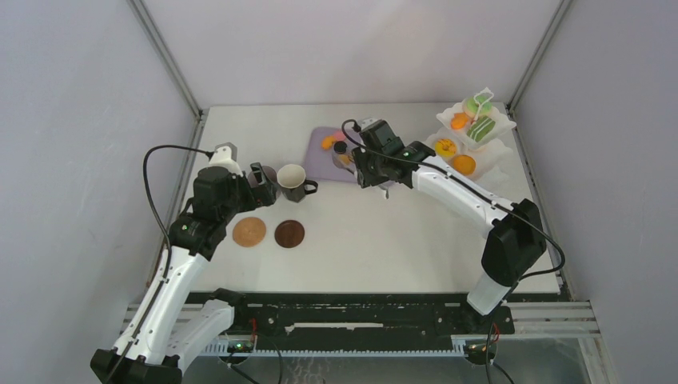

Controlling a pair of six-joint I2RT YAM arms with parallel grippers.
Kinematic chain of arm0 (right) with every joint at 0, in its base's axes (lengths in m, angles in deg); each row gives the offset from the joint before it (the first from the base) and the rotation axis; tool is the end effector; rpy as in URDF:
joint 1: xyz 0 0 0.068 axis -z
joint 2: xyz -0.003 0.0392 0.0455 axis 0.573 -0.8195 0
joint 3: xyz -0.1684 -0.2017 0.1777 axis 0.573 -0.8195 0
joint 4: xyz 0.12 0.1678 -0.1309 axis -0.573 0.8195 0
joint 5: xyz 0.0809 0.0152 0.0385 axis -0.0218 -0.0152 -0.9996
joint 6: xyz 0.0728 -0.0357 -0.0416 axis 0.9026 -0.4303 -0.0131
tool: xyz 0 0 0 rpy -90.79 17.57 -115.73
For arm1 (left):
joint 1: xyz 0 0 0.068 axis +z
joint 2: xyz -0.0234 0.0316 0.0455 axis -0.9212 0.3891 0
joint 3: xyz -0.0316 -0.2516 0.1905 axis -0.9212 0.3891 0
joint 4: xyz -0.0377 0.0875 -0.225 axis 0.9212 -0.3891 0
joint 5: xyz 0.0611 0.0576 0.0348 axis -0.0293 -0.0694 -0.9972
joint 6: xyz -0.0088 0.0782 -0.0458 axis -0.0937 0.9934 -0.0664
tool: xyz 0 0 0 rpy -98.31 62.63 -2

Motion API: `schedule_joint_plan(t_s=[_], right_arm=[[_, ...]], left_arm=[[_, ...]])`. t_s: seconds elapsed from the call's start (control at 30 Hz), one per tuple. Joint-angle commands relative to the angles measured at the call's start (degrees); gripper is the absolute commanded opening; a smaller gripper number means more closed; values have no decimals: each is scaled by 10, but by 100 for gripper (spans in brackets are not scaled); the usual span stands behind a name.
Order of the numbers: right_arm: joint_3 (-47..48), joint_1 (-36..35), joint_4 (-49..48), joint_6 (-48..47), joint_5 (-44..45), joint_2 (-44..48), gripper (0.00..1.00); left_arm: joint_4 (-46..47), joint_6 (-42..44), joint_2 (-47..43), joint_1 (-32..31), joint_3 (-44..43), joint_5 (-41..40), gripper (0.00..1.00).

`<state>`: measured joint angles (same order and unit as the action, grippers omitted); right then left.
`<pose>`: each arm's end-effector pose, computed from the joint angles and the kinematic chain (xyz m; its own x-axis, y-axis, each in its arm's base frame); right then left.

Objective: Serve the afternoon tea

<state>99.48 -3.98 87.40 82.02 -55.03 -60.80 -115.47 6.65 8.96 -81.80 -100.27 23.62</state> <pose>0.3038 0.2355 0.3216 -0.6967 -0.3206 -0.6417 -0.4551 0.8890 0.0500 0.1646 -0.0365 0.3367 -0.4969 -0.2644 -0.8266 -0.0061 0.9535 -0.3013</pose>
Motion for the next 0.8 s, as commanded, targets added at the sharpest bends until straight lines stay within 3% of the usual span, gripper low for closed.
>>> schedule_joint_plan(t_s=[0.0, 0.43, 0.77], right_arm=[[-10, 13, -48, 24, -5, 20, 27], [-8, 21, -56, 31, -16, 9, 25], [-93, 19, -30, 55, -21, 127, 25]], left_arm=[[19, -9, -10, 4, -28, 17, 100], [17, -9, -13, 4, -28, 15, 100], [25, -13, -9, 4, -27, 28, 100]])
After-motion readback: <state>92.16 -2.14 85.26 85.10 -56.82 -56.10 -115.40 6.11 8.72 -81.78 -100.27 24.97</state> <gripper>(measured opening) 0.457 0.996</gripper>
